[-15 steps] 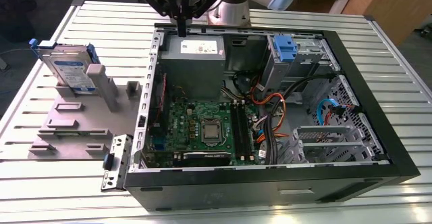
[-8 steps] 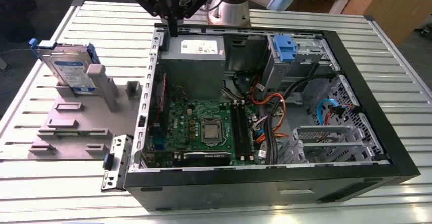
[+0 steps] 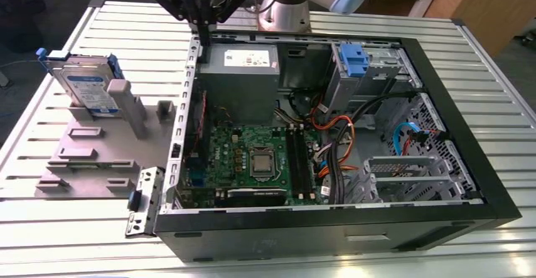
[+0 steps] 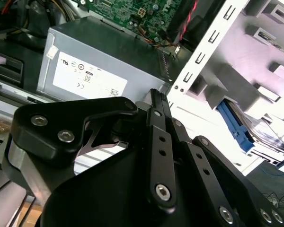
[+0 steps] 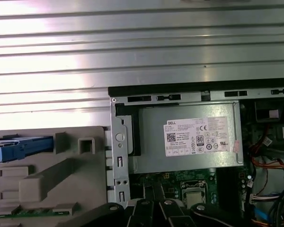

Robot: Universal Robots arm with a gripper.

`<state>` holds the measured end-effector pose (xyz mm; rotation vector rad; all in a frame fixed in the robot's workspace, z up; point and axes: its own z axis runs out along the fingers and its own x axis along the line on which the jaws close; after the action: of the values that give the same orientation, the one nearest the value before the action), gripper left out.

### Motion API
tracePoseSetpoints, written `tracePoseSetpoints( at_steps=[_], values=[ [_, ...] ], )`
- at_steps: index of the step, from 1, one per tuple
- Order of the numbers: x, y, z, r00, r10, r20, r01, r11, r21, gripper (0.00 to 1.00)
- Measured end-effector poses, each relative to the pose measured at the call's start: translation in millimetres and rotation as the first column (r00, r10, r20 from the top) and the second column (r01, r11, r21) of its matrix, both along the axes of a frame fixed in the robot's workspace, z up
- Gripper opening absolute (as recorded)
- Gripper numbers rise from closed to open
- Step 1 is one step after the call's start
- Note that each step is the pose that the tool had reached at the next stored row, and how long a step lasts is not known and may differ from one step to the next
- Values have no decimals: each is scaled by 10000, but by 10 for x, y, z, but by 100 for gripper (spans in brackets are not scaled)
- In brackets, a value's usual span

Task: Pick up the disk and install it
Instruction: 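Reach for the disk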

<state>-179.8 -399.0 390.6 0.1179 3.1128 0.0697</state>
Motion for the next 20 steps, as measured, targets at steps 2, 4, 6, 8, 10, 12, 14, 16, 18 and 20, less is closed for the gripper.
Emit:
tracePoseSetpoints(
  at_steps=[2,4,6,8,10,12,14,16,18,20],
  values=[
    [-43,0,-2,10000,-2,0,2,10000,0,11],
    [-87,0,-5,10000,-2,0,2,10000,0,11],
    [-138,0,-9,10000,-1,1,1,10000,0,11],
    [-181,0,-13,10000,0,1,0,10000,1,11],
    [-226,0,-16,10000,-1,0,1,10000,0,11],
    [-278,0,-20,10000,-2,1,2,10000,0,11],
    [-331,0,-23,10000,-1,1,1,10000,0,11],
    [-382,0,-26,10000,0,1,0,10000,0,11],
    [-436,0,-29,10000,-2,1,2,10000,0,11],
    [-485,0,-32,10000,-1,0,1,10000,0,11]
  ],
)
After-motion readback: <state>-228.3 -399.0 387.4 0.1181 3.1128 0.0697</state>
